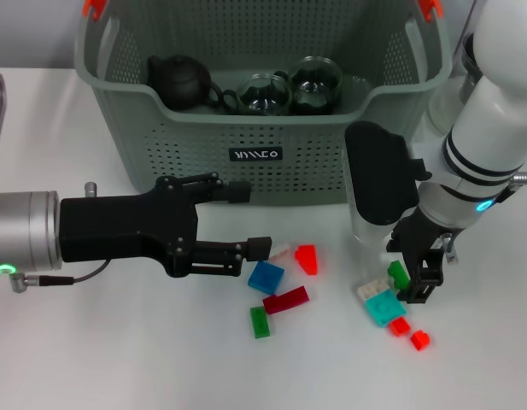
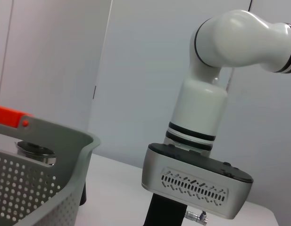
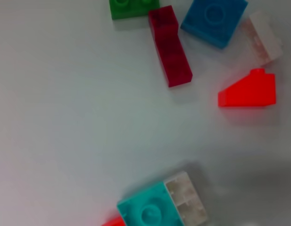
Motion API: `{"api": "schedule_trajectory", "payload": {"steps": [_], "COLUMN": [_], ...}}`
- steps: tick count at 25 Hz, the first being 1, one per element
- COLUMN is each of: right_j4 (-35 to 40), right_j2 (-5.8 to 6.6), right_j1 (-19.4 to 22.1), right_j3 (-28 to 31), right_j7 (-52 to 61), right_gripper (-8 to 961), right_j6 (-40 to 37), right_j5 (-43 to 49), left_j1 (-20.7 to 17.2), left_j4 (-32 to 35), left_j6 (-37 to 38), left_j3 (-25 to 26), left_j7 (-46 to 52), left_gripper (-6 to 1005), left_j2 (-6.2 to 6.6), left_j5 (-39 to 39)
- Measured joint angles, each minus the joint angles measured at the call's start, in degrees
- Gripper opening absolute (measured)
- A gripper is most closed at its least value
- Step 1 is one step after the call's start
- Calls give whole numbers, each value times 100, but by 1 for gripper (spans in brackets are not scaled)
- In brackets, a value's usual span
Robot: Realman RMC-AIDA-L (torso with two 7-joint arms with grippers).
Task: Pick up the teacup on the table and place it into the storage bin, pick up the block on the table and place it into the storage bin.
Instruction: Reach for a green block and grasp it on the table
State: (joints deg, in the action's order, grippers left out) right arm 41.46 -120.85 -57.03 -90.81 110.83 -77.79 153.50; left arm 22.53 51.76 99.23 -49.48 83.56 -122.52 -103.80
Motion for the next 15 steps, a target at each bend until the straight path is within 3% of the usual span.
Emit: {"api": "schedule_trajectory", "payload": {"steps": [11,15], "right_j4": [-34,9], "right_j2": [-1,4], "right_j1": [-2,-1], "right_j3": [-55,-23], "right_j7": [23,51], "right_gripper": [617,577], "right_j6": [-34,-52], "right_j5": [-35,-51], "left_j1": [-11,-11], "left_j4": [0,0], "left_j6": [1,0], "left_j3": [0,0], "left_j7": [3,2], "left_gripper": [857,857], "left_j2": [5,9], "left_j5": [27,22]}}
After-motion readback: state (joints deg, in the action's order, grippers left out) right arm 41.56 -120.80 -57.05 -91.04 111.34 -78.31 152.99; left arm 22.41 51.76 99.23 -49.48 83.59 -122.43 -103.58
